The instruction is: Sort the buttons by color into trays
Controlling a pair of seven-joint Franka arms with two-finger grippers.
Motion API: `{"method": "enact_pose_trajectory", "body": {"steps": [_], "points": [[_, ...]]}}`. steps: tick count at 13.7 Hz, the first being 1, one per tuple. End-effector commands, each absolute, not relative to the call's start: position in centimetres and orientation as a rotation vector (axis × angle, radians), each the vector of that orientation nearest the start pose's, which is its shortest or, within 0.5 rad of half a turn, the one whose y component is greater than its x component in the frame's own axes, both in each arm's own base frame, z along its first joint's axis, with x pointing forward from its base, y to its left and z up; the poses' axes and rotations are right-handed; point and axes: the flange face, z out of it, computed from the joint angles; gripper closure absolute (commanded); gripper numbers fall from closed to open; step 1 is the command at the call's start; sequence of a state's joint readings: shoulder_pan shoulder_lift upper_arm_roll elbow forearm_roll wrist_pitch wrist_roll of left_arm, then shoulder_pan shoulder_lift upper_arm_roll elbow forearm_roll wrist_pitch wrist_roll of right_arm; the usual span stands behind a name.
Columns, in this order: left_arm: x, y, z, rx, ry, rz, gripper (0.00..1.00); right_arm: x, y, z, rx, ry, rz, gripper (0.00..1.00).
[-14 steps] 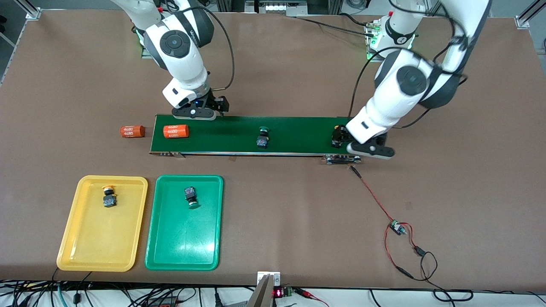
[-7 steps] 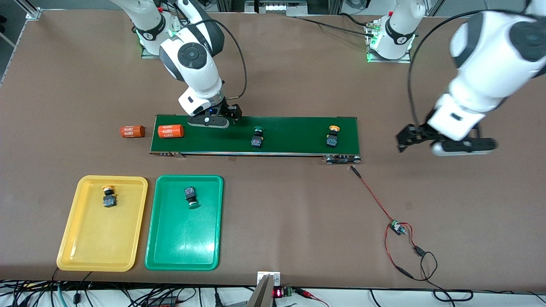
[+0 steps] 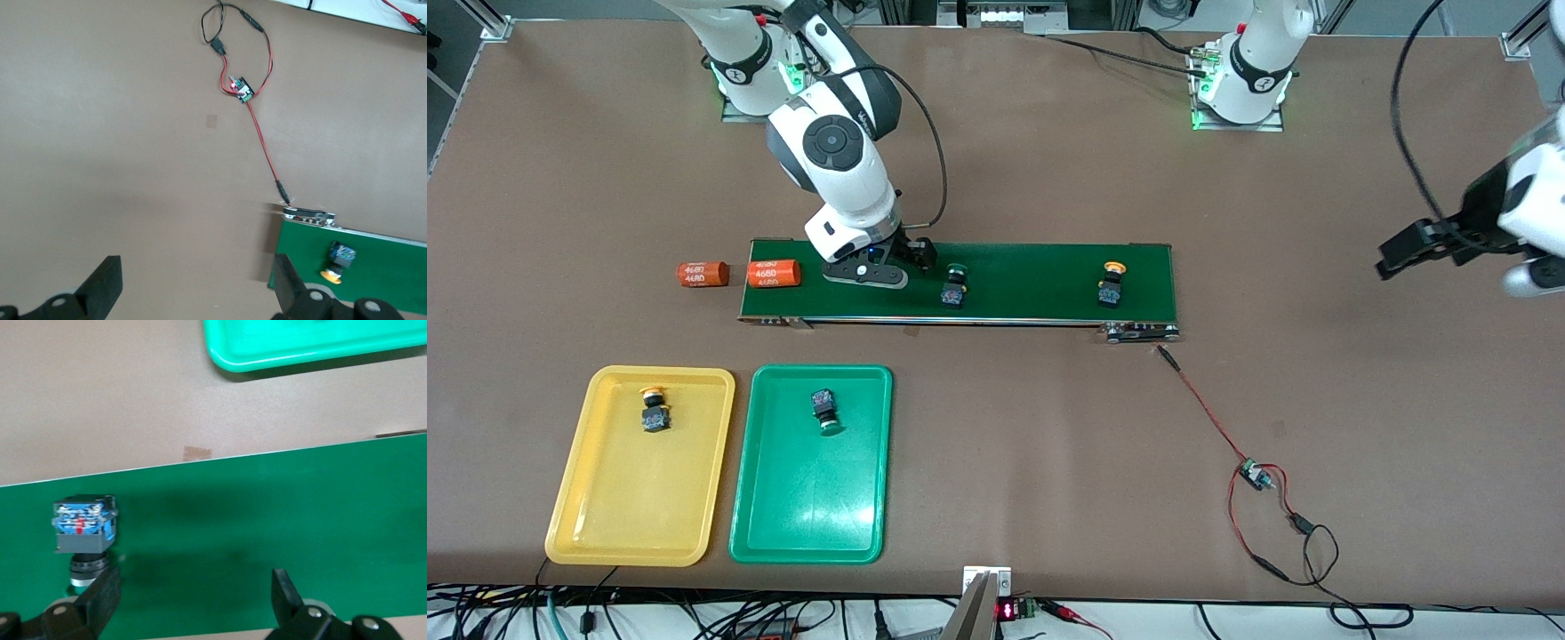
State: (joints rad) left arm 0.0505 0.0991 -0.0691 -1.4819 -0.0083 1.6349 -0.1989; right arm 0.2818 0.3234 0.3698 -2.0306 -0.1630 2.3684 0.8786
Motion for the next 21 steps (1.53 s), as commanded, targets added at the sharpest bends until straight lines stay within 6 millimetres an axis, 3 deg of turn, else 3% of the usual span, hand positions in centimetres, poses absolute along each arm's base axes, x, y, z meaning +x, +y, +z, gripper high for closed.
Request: {"method": "enact_pose_trajectory", "body": {"steps": [1,5,12,21], "points": [[59.3,3.3,62.1,-3.172,-0.189,-0.074,0.00,48.3,36.5,30.1,-3.123,0.196,-0.085,0.00],[58.4,3.9,61.7,-3.163,-0.189,0.038,0.00,46.8,38.4,29.3,-3.131,0.214,-0.079,0.00],[59.1,3.5,61.4,-3.165,-0.146,0.021,0.00,46.8,38.8,26.8,-3.111,0.199,-0.072,0.00],[59.3,3.2,61.4,-3.167,-0.151,0.011,0.00,48.5,37.2,24.1,-3.118,0.179,-0.127,0.01]]}}
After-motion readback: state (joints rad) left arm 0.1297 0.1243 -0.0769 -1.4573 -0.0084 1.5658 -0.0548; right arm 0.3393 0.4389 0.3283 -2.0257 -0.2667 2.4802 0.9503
